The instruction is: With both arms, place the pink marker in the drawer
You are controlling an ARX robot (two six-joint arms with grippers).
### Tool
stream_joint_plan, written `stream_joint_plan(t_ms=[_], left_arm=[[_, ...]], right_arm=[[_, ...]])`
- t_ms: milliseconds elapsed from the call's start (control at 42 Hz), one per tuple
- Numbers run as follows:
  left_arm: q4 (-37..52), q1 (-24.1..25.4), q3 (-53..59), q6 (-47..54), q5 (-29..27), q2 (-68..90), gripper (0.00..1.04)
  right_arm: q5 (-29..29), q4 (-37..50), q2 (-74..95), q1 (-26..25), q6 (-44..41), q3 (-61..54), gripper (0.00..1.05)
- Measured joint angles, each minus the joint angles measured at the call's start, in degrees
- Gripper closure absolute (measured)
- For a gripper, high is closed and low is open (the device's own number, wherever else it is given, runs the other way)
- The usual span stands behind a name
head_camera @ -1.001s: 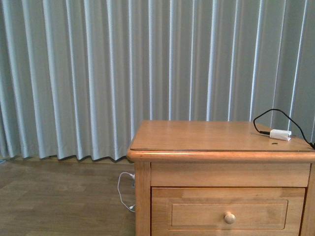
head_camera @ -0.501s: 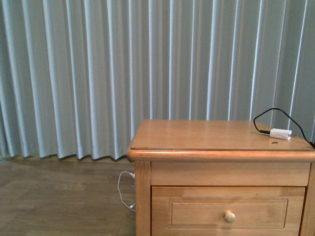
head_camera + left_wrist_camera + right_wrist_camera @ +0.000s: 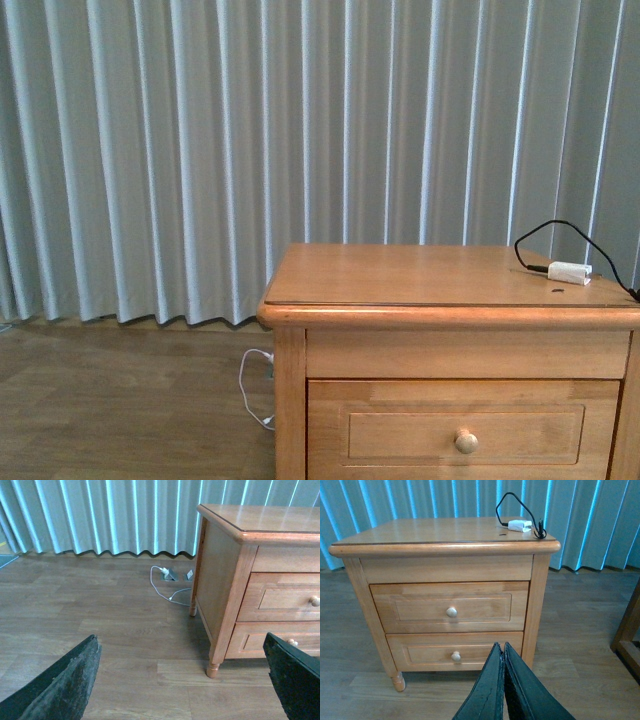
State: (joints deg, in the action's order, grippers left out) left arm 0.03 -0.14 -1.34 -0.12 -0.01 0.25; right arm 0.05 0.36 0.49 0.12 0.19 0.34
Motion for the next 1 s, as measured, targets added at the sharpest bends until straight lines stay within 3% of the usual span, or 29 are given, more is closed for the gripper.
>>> stream_joint_plan(t_ms=[238, 453, 715, 1001], left_arm=[[0.0, 0.0, 0.0, 0.0, 0.0, 0.0, 0.06], [0.0, 0.0, 0.0, 0.0, 0.0, 0.0, 0.06], [0.0, 0.0, 0.0, 0.0, 0.0, 0.0, 0.06], [0.0, 0.0, 0.0, 0.0, 0.0, 0.0, 0.06]], right_arm=[[0.0, -0.3, -0.2, 0.0, -0.1, 0.0, 1.01], [0.0, -0.3, -0.2, 0.0, -0.1, 0.0, 0.68], [0.0, -0.3, -0.2, 0.0, -0.1, 0.0, 0.08], [0.0, -0.3, -0.2, 0.0, -0.1, 0.0, 0.09]])
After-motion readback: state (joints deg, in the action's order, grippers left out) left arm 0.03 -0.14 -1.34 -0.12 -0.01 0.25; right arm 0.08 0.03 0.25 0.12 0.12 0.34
